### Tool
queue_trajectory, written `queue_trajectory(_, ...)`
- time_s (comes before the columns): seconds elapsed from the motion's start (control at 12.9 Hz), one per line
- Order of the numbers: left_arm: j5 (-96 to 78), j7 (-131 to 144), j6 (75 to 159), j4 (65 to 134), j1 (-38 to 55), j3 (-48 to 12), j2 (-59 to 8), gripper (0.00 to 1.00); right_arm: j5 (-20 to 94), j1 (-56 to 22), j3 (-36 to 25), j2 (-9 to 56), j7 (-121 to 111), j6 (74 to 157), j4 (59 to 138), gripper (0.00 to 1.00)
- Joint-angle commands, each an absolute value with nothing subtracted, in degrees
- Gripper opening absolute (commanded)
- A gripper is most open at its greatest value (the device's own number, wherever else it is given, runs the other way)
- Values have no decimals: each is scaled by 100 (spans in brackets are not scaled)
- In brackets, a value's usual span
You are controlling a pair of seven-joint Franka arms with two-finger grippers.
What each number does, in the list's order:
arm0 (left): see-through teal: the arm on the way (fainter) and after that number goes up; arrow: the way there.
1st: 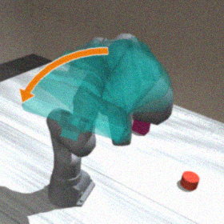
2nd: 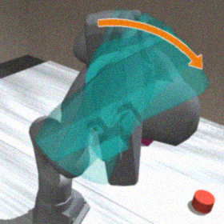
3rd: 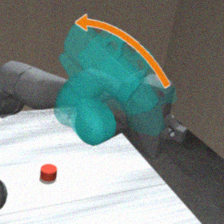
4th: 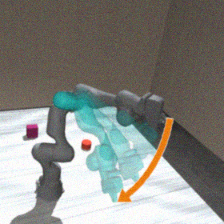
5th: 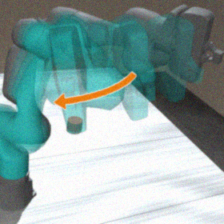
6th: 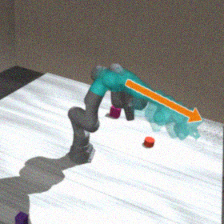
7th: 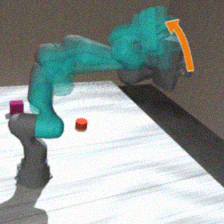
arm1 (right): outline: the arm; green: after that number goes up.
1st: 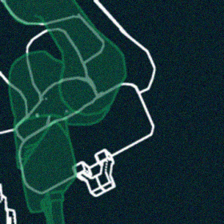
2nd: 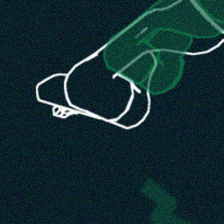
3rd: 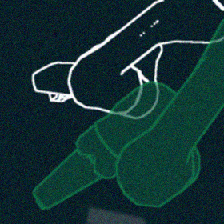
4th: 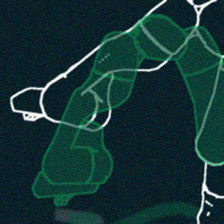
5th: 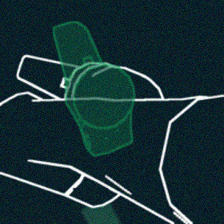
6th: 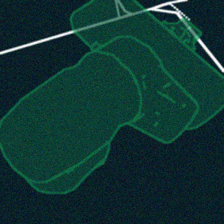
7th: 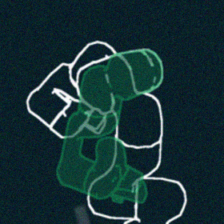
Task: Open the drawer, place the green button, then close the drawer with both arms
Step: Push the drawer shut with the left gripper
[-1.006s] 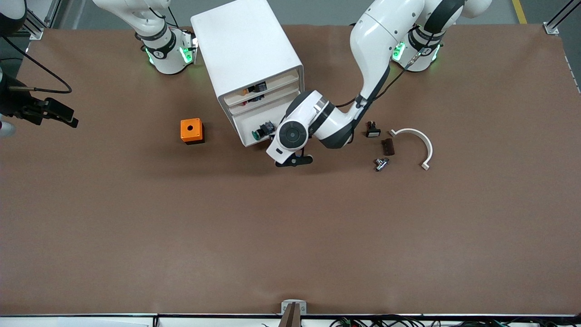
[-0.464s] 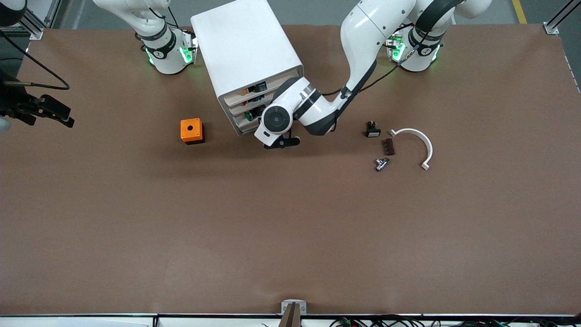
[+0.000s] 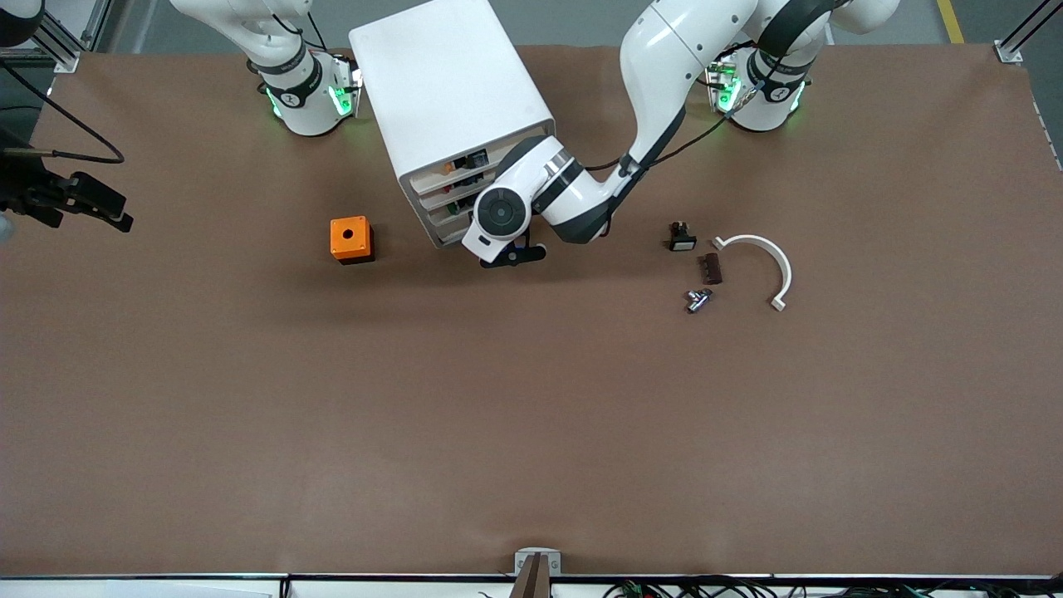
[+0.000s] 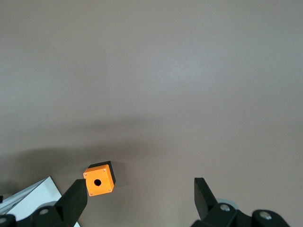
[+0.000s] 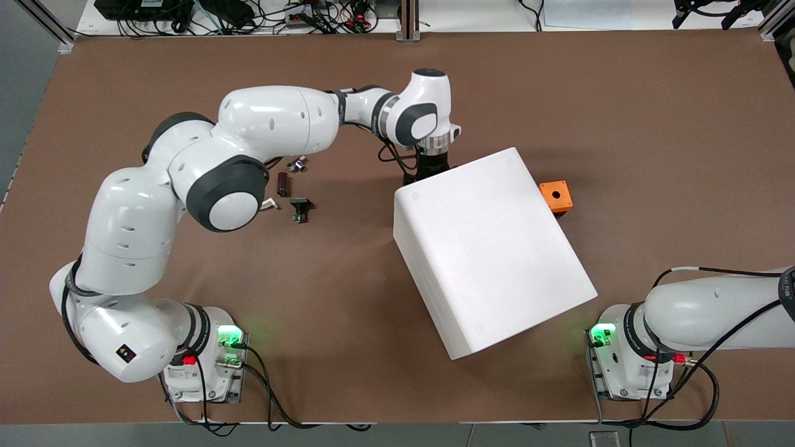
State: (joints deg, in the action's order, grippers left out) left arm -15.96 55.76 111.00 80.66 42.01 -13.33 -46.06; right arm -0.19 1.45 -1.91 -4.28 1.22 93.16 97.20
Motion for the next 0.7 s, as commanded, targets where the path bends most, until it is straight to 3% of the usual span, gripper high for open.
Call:
queue_trajectory(0.0,-1408,5564,10777,8104,3387,-1274,-4106,100,-105,246,-70,-439,9,9290,9651,100)
queue_trajectory(0.31,-72,5284,10100,7998,2245,-1283,-3316,100,-105,255,-70,-457,17,9273,9659,100)
queue_trajectory(0.62,-44,4659,9652,7998,1119,-1283,-2375,100,-97,237,-79,-457,17,9255,9668,100)
